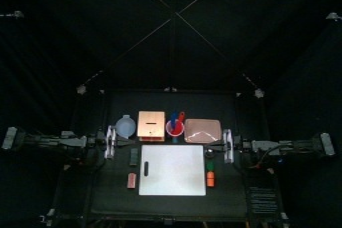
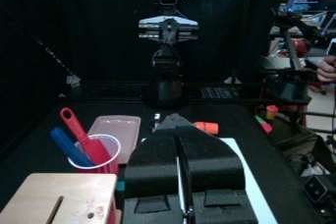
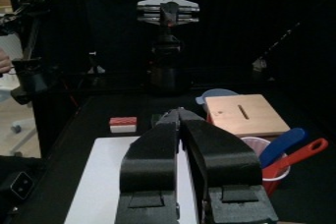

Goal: Put sushi roll onto cutting board

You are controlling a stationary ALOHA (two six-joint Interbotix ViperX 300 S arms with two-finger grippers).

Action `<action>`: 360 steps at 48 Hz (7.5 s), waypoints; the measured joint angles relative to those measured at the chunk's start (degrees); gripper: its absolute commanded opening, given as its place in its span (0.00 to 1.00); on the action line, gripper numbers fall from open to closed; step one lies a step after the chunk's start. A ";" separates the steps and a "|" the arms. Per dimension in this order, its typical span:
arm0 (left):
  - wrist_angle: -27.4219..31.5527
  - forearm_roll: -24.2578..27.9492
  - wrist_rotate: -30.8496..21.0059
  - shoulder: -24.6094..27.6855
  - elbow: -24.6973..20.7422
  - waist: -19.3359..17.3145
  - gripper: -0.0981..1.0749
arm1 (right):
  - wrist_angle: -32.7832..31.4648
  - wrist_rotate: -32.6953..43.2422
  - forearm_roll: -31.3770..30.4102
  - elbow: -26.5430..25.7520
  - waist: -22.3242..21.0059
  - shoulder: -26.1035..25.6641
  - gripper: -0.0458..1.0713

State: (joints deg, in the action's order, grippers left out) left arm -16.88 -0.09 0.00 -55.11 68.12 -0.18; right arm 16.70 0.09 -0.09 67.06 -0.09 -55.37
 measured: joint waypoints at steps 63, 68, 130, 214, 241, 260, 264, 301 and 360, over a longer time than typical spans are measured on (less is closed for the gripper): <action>46.58 -20.04 -13.54 32.61 -18.46 -6.42 0.20 | -0.18 0.26 -2.72 1.76 -2.02 8.00 0.11; 50.98 -18.90 -19.60 33.84 -17.93 -6.86 0.20 | -0.18 0.26 -2.72 1.85 -2.02 8.00 0.11; 57.74 14.06 -91.41 47.11 -17.84 7.38 0.85 | -2.99 0.35 -3.34 3.60 -3.16 8.26 0.11; 57.92 16.79 -90.79 58.36 -42.10 10.20 0.68 | -5.62 0.35 -2.99 4.04 -3.08 8.17 0.11; 58.54 8.53 -91.49 73.74 -58.10 10.72 0.70 | -9.40 0.35 -3.08 4.39 -3.08 8.26 0.11; 55.28 6.50 -91.41 74.53 -58.80 9.40 0.83 | -9.49 0.35 -3.08 4.66 -3.08 8.26 0.11; 55.72 6.50 -91.49 74.62 -58.80 9.32 0.86 | -9.40 0.35 -2.99 4.83 -2.99 8.26 0.11; 58.62 28.74 -73.13 58.45 -49.57 11.69 0.87 | -10.37 0.44 -2.37 2.29 0.44 7.82 0.11; 41.40 70.75 -70.05 21.71 -15.47 19.42 0.87 | -10.37 0.44 -2.20 -1.23 3.16 8.35 0.11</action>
State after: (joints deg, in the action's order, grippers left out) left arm 24.52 70.66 -70.05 -33.40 52.65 19.25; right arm 6.33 0.53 -2.29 65.83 3.08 -47.02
